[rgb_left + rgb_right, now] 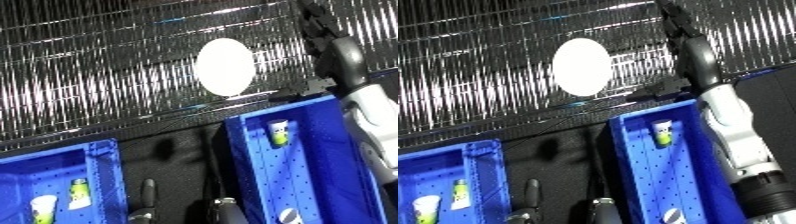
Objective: Pick up the object and place it into the box
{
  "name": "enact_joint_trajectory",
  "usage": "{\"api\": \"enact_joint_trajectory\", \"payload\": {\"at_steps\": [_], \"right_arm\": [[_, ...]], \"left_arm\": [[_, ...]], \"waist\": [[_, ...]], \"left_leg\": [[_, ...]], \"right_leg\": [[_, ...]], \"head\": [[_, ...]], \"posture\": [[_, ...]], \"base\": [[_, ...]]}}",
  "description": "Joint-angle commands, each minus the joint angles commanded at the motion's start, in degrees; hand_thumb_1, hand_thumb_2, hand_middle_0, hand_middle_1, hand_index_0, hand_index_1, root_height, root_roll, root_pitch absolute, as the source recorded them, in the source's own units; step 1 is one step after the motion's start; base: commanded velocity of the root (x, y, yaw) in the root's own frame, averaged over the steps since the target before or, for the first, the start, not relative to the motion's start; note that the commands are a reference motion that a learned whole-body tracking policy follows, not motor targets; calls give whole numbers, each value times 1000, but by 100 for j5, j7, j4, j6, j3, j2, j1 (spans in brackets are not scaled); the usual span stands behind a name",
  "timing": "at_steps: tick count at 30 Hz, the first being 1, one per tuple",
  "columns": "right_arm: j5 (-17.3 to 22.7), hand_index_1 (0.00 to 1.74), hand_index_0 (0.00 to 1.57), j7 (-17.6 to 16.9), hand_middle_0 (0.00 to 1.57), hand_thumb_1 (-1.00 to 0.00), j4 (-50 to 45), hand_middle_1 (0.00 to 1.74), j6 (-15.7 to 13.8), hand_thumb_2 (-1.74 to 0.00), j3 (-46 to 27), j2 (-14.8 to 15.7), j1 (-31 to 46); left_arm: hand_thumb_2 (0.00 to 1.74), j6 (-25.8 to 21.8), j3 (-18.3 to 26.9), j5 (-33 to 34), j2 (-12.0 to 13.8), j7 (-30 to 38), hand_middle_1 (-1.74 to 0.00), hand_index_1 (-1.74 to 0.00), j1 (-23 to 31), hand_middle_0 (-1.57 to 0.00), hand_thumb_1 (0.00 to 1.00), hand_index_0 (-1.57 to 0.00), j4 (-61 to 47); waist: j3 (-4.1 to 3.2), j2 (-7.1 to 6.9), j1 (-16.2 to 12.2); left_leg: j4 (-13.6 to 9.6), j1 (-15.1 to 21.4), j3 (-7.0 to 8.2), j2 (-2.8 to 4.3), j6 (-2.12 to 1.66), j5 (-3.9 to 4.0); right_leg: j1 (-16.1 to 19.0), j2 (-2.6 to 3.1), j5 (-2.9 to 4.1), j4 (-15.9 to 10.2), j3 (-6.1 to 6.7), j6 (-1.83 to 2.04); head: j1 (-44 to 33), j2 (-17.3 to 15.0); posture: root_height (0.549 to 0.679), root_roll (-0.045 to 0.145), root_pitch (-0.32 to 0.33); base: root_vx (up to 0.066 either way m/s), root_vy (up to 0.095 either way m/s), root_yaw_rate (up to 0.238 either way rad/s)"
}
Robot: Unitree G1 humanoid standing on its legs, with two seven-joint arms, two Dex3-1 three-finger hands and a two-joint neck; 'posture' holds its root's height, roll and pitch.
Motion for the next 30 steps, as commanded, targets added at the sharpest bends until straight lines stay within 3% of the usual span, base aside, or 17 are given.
{"api": "enact_joint_trajectory", "payload": {"at_steps": [10, 23, 30], "right_arm": [[3, 0, 0, 172, 0, 0, 151, 0, 79, 0, 270, 99, -362], [93, 0, 0, 281, 0, 0, 127, 0, 252, 0, 533, 337, -763], [203, 609, 549, 461, 549, -350, 184, 609, 259, -609, 565, 496, -871]], "left_arm": [[0, 68, -78, -32, 20, 74, 0, 0, -21, 0, 0, 0, -139], [0, 108, -178, -133, -16, 91, 0, 0, 51, 0, 0, 0, -348], [0, 89, -275, -201, -78, 138, 0, 0, 99, 0, 0, 0, -506]], "waist": [[0, 43, 101], [0, 164, 223], [0, 230, 290]], "left_leg": [[128, -193, -27, -10, 54, -61], [240, -441, -32, -69, 95, -84], [248, -526, -47, -113, 117, -79]], "right_leg": [[-208, -22, -33, 164, -29, -11], [-473, -57, -60, 311, -48, -27], [-561, -69, -58, 344, -53, -27]], "head": [[201, 409], [437, 761], [473, 772]], "posture": [[619, 81, 97], [614, 82, 121], [613, 82, 132]], "base": [[7, 5, 27], [7, 22, 24], [8, 17, 28]]}}
